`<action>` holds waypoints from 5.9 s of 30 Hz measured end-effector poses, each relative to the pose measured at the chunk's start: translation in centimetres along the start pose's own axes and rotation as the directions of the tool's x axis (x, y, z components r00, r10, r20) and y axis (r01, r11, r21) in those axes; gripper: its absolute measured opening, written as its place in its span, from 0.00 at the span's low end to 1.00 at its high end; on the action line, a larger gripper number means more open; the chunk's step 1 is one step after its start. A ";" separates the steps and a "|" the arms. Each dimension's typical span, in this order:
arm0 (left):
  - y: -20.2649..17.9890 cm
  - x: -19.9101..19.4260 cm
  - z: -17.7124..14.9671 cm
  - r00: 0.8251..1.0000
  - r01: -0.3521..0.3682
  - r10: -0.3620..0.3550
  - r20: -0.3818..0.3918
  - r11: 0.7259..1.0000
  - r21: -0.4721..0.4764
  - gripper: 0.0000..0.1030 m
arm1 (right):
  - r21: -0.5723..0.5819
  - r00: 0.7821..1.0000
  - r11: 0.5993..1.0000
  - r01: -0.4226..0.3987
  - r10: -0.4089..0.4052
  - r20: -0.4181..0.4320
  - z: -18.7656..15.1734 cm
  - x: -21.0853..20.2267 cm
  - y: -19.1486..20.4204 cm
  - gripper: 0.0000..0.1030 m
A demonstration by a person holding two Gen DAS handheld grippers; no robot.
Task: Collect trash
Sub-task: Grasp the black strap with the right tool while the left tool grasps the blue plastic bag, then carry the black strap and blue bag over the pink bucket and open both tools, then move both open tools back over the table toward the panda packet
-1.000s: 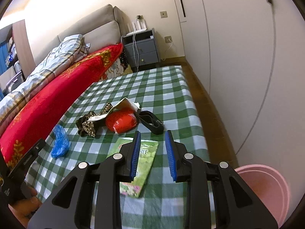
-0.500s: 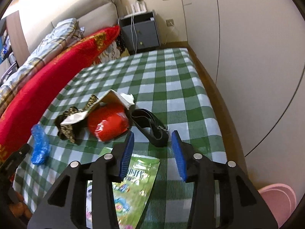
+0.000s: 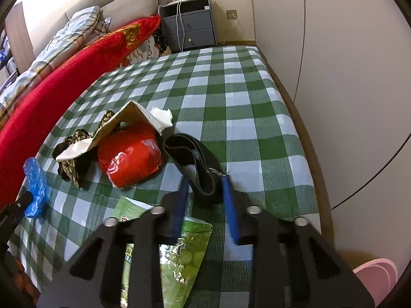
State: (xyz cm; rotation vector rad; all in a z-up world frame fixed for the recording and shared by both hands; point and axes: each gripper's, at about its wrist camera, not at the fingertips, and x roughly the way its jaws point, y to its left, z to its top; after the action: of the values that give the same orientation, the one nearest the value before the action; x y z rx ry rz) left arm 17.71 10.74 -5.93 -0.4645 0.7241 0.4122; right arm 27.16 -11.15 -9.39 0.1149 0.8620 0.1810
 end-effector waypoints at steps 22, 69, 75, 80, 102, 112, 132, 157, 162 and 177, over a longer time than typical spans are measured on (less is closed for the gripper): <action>-2.5 -5.0 -0.4 0.990 0.120 -0.130 0.057 0.982 0.145 0.03 | 0.005 0.995 1.000 -0.020 0.020 0.101 -1.2 -9.2 1.3 0.08; -8.4 -17.7 -9.4 0.911 0.358 -0.411 0.021 0.818 0.450 0.03 | 0.034 0.962 0.999 0.008 -0.017 0.271 -10.6 -29.0 -2.2 0.08; -9.1 -17.8 -9.9 0.904 0.373 -0.427 0.011 0.803 0.464 0.03 | 0.050 0.960 0.999 0.018 -0.031 0.279 -10.7 -29.5 -2.6 0.08; -9.6 -17.7 -10.3 0.901 0.382 -0.434 0.001 0.794 0.472 0.03 | 0.067 0.958 0.997 0.024 -0.042 0.284 -10.9 -29.9 -3.1 0.08; -12.1 -16.9 -11.9 0.887 0.420 -0.459 -0.045 0.762 0.492 0.03 | 0.120 0.955 0.991 0.054 -0.086 0.285 -11.1 -29.8 -4.5 0.08; -13.7 -16.3 -12.7 0.880 0.440 -0.470 -0.071 0.748 0.497 0.03 | 0.151 0.953 0.986 0.077 -0.117 0.281 -11.1 -29.6 -5.7 0.08; -18.8 -14.6 -16.0 0.836 0.529 -0.519 -0.178 0.677 0.511 0.03 | 0.288 0.942 0.939 0.187 -0.255 0.220 -11.1 -27.8 -10.6 0.08; -23.0 -11.9 -20.6 0.743 0.669 -0.524 -0.415 0.580 0.465 0.33 | 0.375 0.929 0.899 0.224 -0.314 0.197 -11.6 -27.9 -12.8 0.34; -21.3 -12.2 -19.2 0.775 0.631 -0.515 -0.365 0.615 0.472 0.33 | 0.344 0.929 0.916 0.209 -0.295 0.223 -11.5 -27.9 -11.8 0.34; -14.3 -11.9 -12.3 0.877 0.473 -0.461 -0.133 0.783 0.404 0.32 | 0.182 0.954 0.976 0.121 -0.165 0.250 -11.3 -25.3 -6.0 0.21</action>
State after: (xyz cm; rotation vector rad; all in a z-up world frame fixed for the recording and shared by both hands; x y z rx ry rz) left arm 10.39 -9.87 -1.90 -0.2187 0.6733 -0.2274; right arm 3.14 -21.88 1.08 0.2256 0.6151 -0.0435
